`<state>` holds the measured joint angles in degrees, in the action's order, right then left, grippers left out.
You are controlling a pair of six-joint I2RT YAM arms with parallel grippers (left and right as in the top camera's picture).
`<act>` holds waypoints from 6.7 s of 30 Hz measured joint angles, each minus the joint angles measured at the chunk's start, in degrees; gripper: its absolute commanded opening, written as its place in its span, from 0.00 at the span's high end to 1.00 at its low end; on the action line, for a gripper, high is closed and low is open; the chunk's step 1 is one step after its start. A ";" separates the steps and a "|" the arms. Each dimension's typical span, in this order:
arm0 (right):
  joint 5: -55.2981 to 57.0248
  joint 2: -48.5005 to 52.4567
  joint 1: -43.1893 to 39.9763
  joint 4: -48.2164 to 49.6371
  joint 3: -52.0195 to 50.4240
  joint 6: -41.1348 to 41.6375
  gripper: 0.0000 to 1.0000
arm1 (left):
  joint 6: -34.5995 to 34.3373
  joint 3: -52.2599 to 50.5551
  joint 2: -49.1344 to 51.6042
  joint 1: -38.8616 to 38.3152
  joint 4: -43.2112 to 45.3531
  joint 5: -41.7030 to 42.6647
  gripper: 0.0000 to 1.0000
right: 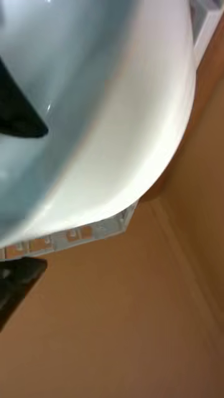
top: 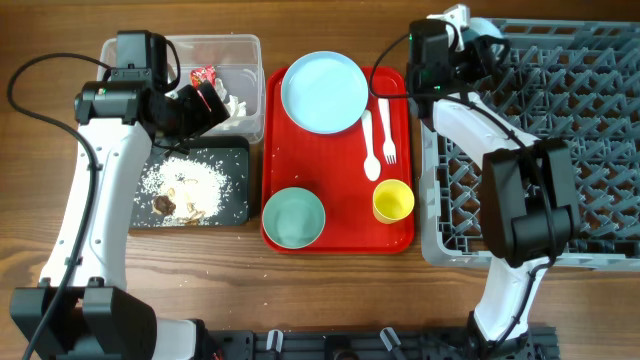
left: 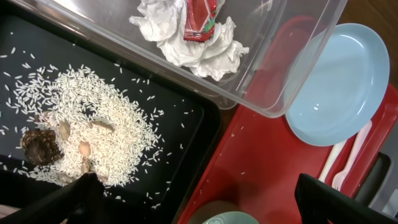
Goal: Sort waste into correct bins and load items into the dishwasher rack
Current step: 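Lift the bowl with the right gripper and place it in the rack, then grasp the mint bowl with the right gripper and lift it, then lower the mint bowl into the rack's upper right area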
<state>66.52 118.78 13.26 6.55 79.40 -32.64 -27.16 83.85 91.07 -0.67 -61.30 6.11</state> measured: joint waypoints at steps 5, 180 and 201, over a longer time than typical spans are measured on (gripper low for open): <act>-0.57 0.00 1.57 -0.15 -0.07 -0.33 0.17 | 0.00 0.00 0.00 0.00 0.02 0.00 0.00; 6.40 -14.08 7.72 -66.31 -2.21 28.65 0.96 | 0.00 0.00 0.00 0.00 0.00 0.00 0.00; 12.39 -13.99 10.21 -59.63 -3.32 19.96 0.96 | 0.00 0.00 0.00 0.00 0.00 0.00 0.00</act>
<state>78.91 104.79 23.46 -53.08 76.07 -12.69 -27.16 83.85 91.07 -0.67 -61.30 6.11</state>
